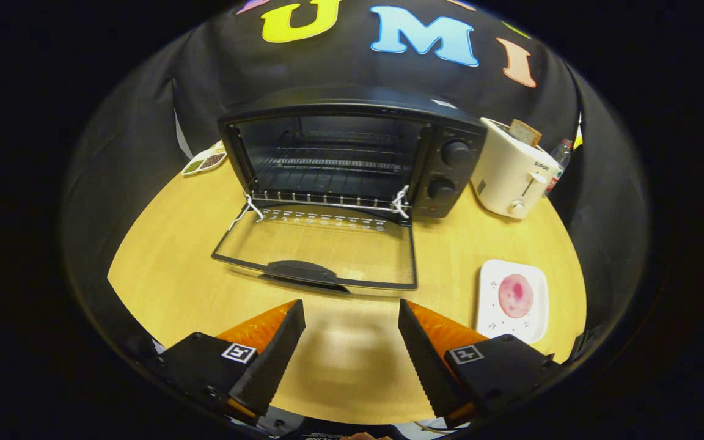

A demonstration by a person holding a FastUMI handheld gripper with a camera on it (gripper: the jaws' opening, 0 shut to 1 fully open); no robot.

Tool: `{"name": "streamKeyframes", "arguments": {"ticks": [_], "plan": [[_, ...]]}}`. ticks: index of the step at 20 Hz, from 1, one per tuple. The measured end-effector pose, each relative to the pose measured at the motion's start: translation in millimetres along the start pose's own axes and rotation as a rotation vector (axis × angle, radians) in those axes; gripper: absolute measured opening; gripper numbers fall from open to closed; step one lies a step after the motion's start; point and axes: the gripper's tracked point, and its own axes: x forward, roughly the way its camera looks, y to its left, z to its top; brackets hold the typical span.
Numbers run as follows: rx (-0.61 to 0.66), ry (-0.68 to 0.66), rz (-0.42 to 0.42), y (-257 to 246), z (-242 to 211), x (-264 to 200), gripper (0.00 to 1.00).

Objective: Open the toaster oven, put the food inside, and close the toaster oven door.

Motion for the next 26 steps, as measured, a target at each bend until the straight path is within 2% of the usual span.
{"name": "streamKeyframes", "arguments": {"ticks": [7,12,15,21,26], "plan": [[0.054,-0.002,-0.113,-117.6,-4.8,-31.4,0.98],[0.107,0.028,-0.132,-183.0,-10.2,-24.1,0.98],[0.111,0.065,-0.111,-216.5,-15.9,-12.0,0.99],[0.159,0.164,-0.006,-257.8,-28.4,17.4,0.98],[0.228,0.319,0.055,-279.4,-55.6,39.0,0.97]]}}
